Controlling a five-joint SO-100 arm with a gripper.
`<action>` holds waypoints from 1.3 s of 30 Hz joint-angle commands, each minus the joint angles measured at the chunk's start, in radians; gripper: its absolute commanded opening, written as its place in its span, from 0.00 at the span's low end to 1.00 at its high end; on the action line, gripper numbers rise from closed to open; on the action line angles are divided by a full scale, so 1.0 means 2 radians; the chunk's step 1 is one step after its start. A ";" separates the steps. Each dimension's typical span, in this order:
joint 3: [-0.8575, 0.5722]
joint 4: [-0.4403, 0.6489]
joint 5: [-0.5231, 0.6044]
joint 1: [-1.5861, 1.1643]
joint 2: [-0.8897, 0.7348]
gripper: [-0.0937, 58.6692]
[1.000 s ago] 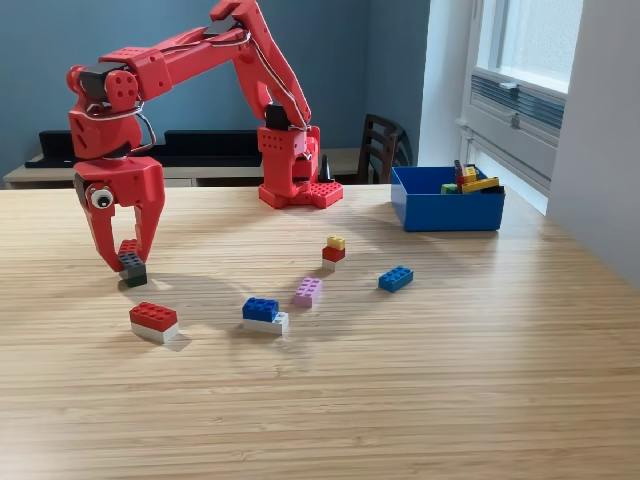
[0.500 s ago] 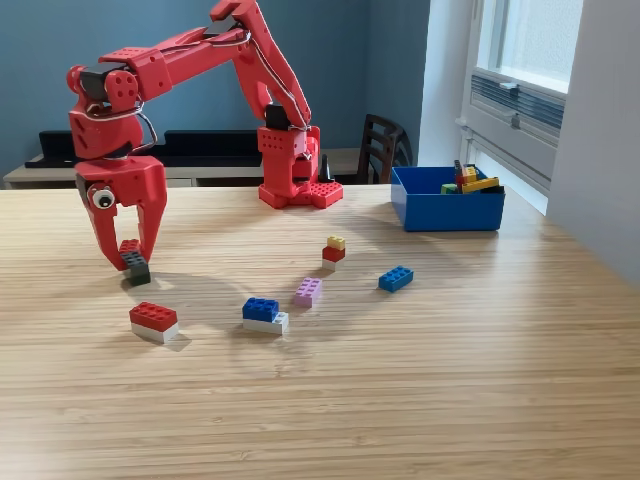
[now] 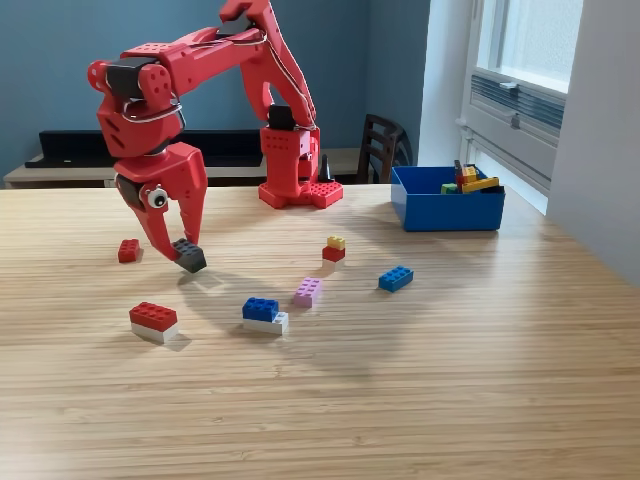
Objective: Grasp a lego block and put it in the bin.
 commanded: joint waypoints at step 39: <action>0.011 0.079 -0.048 -0.803 0.268 0.00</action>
